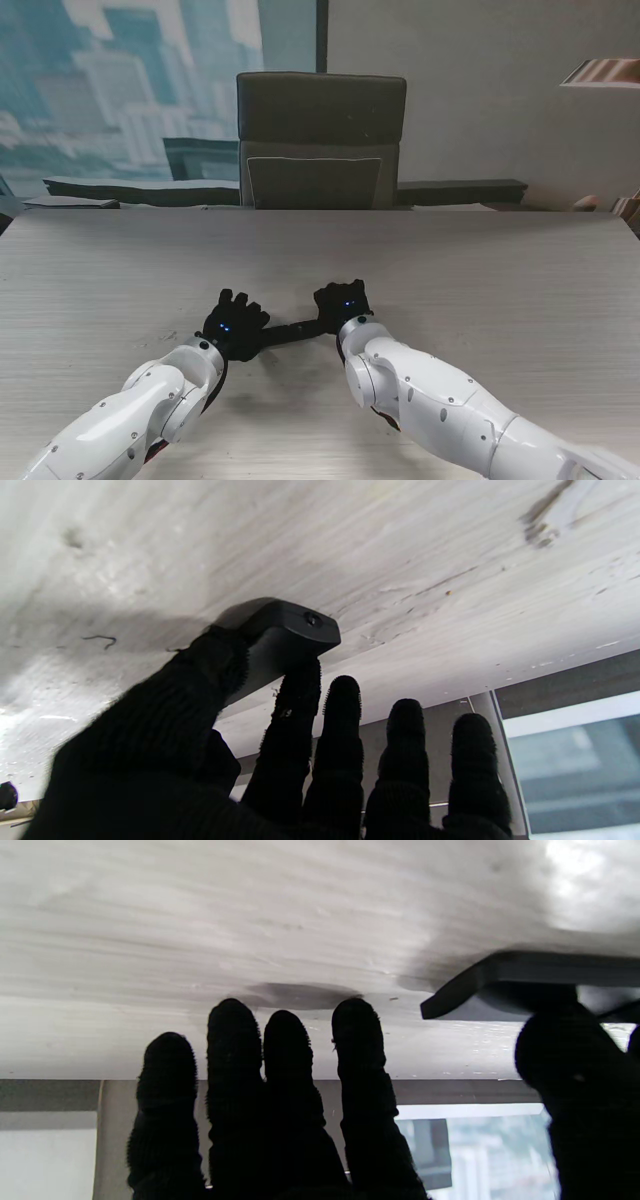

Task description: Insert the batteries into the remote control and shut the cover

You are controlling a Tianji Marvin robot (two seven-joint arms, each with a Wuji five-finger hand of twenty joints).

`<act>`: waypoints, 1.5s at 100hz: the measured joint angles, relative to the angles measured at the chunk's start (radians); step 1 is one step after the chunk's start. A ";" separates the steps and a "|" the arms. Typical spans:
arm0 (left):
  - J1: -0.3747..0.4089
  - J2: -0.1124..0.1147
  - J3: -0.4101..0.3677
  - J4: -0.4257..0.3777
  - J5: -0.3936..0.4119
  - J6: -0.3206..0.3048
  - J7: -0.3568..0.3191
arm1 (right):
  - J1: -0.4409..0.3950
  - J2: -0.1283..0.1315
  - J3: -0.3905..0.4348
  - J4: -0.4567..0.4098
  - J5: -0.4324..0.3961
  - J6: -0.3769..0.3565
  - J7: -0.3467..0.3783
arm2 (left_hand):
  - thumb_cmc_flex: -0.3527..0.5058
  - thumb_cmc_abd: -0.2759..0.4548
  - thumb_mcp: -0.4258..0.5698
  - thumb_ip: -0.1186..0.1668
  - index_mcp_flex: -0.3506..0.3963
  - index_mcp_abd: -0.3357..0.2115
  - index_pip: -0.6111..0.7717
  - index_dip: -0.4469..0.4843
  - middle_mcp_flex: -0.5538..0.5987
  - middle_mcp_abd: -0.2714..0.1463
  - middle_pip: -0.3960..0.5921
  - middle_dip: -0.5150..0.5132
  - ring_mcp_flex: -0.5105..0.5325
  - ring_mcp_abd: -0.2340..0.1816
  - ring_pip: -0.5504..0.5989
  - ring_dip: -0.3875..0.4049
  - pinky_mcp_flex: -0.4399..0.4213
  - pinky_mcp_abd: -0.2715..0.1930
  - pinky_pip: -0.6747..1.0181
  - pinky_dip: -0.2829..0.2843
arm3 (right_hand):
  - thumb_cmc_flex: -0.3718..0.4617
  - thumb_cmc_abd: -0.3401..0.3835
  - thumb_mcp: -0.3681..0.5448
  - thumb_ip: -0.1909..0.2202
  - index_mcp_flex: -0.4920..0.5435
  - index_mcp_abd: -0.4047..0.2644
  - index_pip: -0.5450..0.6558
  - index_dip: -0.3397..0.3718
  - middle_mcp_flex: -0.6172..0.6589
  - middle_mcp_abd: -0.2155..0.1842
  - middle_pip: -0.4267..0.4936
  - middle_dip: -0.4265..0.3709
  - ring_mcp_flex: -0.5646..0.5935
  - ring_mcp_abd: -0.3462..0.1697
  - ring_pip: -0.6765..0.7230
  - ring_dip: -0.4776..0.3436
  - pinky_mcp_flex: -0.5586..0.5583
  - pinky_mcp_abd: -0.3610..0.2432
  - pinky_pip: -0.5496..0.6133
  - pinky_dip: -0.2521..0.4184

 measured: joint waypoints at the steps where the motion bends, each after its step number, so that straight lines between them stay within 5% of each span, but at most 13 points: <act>1: 0.000 0.000 0.000 0.000 0.000 0.000 0.000 | 0.001 -0.001 0.000 0.000 0.001 0.000 0.001 | 0.000 0.000 0.000 0.000 0.000 0.000 0.000 0.000 0.000 0.000 0.000 0.000 0.000 0.000 0.000 0.000 0.000 0.000 0.000 0.000 | 0.000 -0.001 0.004 0.000 0.009 -0.002 0.000 0.001 0.002 0.000 0.000 0.000 0.000 0.000 0.000 0.000 0.000 0.001 0.000 0.000; 12: 0.000 0.000 0.000 0.000 0.000 0.000 -0.001 | 0.007 -0.006 -0.006 0.002 0.015 0.000 0.013 | 0.000 0.000 0.000 0.000 0.000 0.000 0.000 0.000 0.000 0.000 0.000 0.000 0.000 0.000 0.000 0.000 0.000 0.000 0.000 0.000 | 0.000 -0.016 0.066 -0.004 0.086 -0.024 0.005 0.004 0.066 -0.003 -0.001 0.008 0.017 0.012 0.000 0.000 0.004 0.011 0.000 0.000; 31: 0.000 0.000 0.000 -0.001 0.000 -0.001 -0.001 | 0.011 -0.007 -0.008 -0.006 0.026 0.000 0.032 | 0.000 0.000 -0.001 0.000 0.000 0.000 0.000 0.000 0.000 0.000 0.000 0.000 0.000 0.000 0.000 0.000 0.000 0.000 0.000 0.000 | 0.037 -0.028 0.129 -0.101 0.207 -0.079 0.046 -0.172 0.212 -0.018 0.003 0.014 0.116 0.022 0.047 0.000 0.033 0.024 0.000 0.000; 87: -0.003 0.002 0.003 0.001 -0.002 -0.007 -0.001 | 0.033 -0.027 -0.031 0.003 0.090 -0.030 0.046 | 0.000 0.000 0.009 0.002 0.000 0.014 0.000 0.000 0.000 0.000 0.000 0.000 0.000 0.000 0.000 0.000 0.000 0.000 0.000 0.000 | 0.126 -0.027 0.228 -0.101 0.445 0.068 0.071 -0.212 0.429 -0.039 -0.010 0.023 0.299 0.057 0.122 -0.037 0.142 0.069 0.027 0.003; 106: -0.005 0.003 0.006 0.001 -0.004 -0.013 0.000 | 0.044 -0.051 -0.034 0.025 0.151 -0.036 0.040 | 0.000 0.000 0.025 0.010 0.000 0.038 0.001 0.000 0.000 0.000 0.000 0.000 0.000 0.000 0.000 0.000 0.000 0.000 0.000 0.000 | 0.200 -0.027 0.277 -0.100 0.475 0.145 0.090 -0.212 0.442 -0.004 -0.036 0.007 0.308 0.091 0.111 -0.062 0.149 0.075 0.027 0.004; 123: -0.006 0.004 0.007 0.002 -0.004 -0.014 0.000 | 0.042 -0.072 -0.026 0.034 0.195 -0.036 0.038 | 0.000 0.000 0.025 0.011 0.001 0.040 0.001 0.000 0.000 0.000 0.000 0.000 0.000 0.000 0.000 0.000 0.000 0.000 0.000 0.000 | 0.292 -0.027 0.324 -0.071 0.476 0.137 0.108 -0.210 0.451 -0.001 -0.057 -0.001 0.315 0.095 0.103 -0.064 0.155 0.084 0.027 0.004; 132: -0.006 0.004 0.007 0.002 -0.004 -0.014 0.000 | 0.038 -0.080 -0.020 0.034 0.206 -0.034 0.038 | 0.000 0.000 0.025 0.011 0.001 0.040 0.001 0.000 0.000 0.000 0.000 0.000 0.000 0.000 0.000 0.000 0.000 0.000 0.000 0.000 | 0.303 -0.027 0.322 -0.071 0.474 0.137 0.108 -0.210 0.451 0.034 -0.050 -0.002 0.315 0.123 0.100 -0.064 0.155 0.084 0.033 0.005; 150: -0.006 0.004 0.008 0.002 -0.005 -0.014 0.001 | 0.029 -0.076 -0.015 0.021 0.180 -0.020 0.041 | 0.000 0.000 0.025 0.011 0.001 0.040 0.001 0.000 0.000 0.000 0.000 0.000 0.000 0.000 0.000 0.000 0.000 0.000 0.000 0.000 | 0.305 -0.023 0.314 -0.071 0.452 0.121 0.111 -0.218 0.438 0.019 -0.059 -0.002 0.299 0.115 0.100 -0.064 0.145 0.084 0.040 0.015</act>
